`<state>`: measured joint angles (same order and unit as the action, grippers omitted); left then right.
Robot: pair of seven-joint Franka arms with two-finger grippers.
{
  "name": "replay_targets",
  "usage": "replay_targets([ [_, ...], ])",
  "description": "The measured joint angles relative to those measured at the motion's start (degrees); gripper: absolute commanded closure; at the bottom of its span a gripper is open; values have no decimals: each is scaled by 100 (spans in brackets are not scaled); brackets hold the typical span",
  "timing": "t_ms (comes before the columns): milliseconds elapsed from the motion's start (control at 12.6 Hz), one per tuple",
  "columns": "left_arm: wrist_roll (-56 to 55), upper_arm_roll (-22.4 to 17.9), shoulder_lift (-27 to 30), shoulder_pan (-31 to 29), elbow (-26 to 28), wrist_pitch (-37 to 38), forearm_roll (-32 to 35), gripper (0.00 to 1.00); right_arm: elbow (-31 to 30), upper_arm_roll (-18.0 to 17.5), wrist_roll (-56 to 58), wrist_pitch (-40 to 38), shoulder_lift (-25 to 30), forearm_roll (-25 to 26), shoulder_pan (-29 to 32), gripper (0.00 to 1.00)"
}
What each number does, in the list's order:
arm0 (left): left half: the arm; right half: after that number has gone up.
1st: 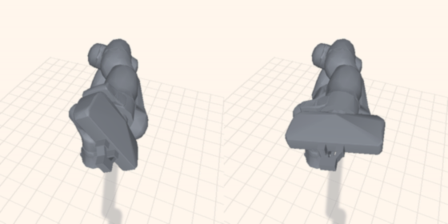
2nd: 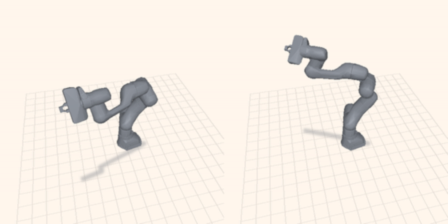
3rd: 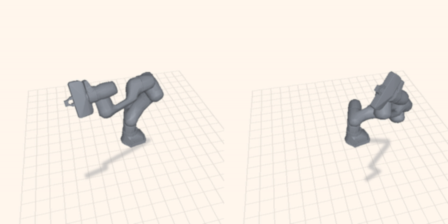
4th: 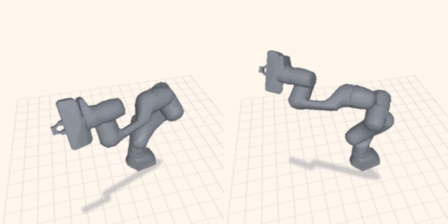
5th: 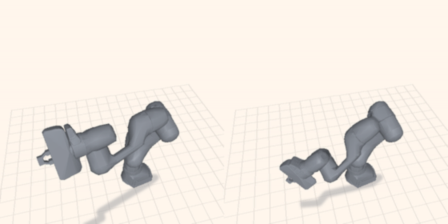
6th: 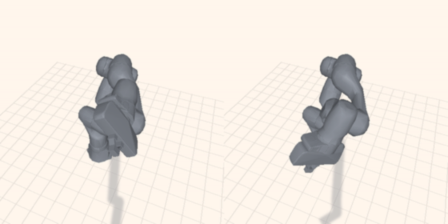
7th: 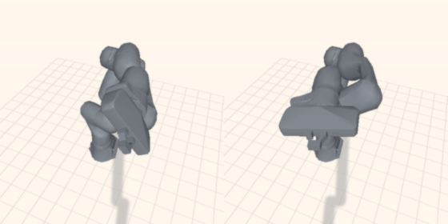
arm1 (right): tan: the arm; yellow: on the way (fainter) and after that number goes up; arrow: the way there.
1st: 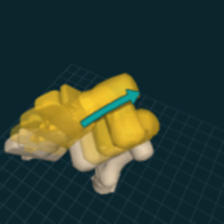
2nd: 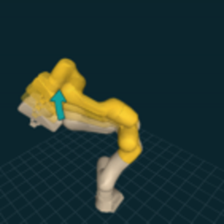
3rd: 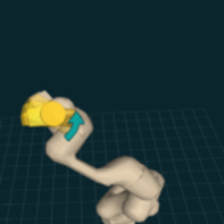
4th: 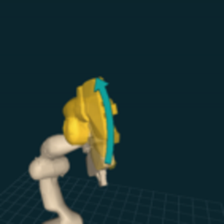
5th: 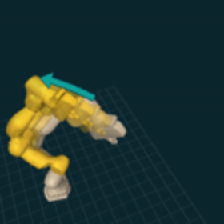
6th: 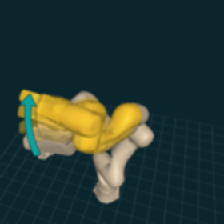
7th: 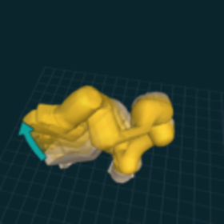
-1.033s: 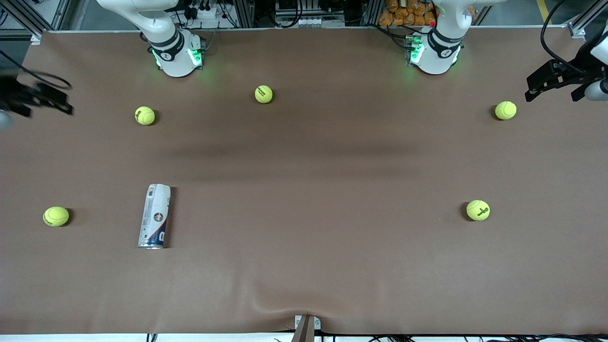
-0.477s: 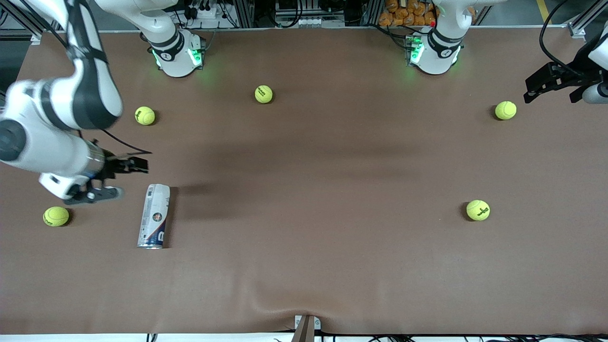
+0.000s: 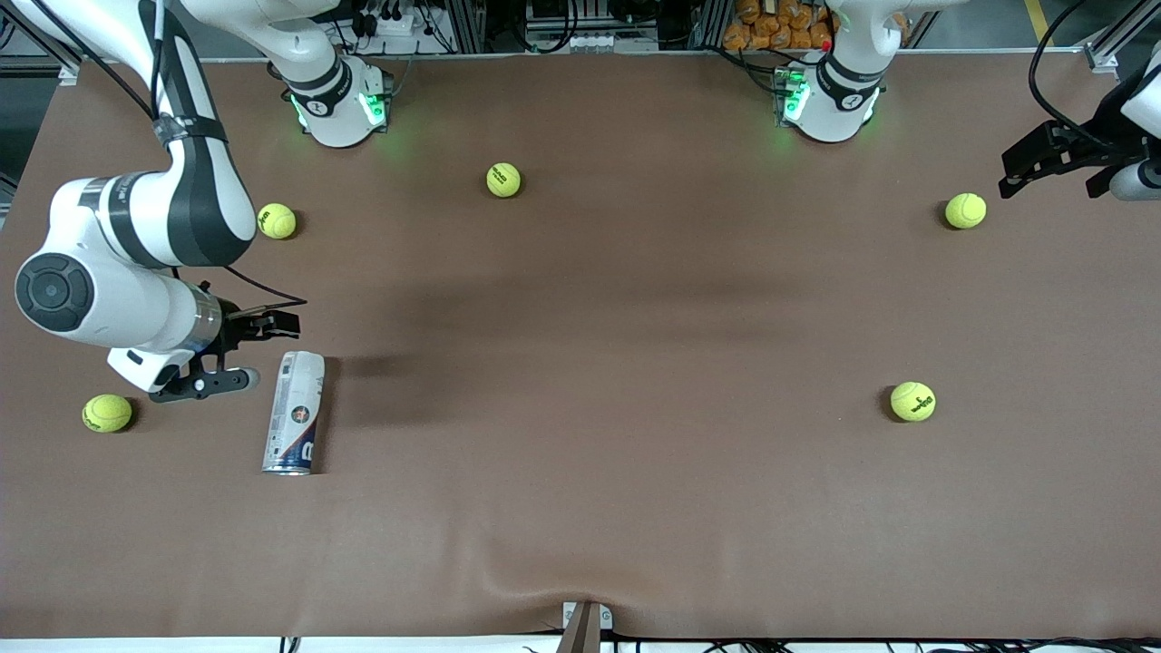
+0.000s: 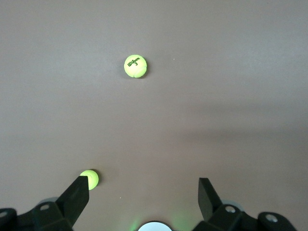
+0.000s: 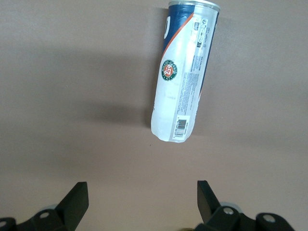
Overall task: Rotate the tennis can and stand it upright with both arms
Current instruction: 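Lower the right gripper and grasp the tennis can around its body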
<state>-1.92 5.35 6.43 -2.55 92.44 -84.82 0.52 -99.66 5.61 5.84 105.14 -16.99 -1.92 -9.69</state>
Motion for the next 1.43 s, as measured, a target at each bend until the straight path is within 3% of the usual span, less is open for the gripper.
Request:
replay_targets([
  [397,0,2,-50,0,0,0,0,0,-10,17,2,39,-139,0,67,0],
  [1430,0,2,-78,0,-2,0,0,0,-11,-5,45,2038,-1203,0,116,0],
])
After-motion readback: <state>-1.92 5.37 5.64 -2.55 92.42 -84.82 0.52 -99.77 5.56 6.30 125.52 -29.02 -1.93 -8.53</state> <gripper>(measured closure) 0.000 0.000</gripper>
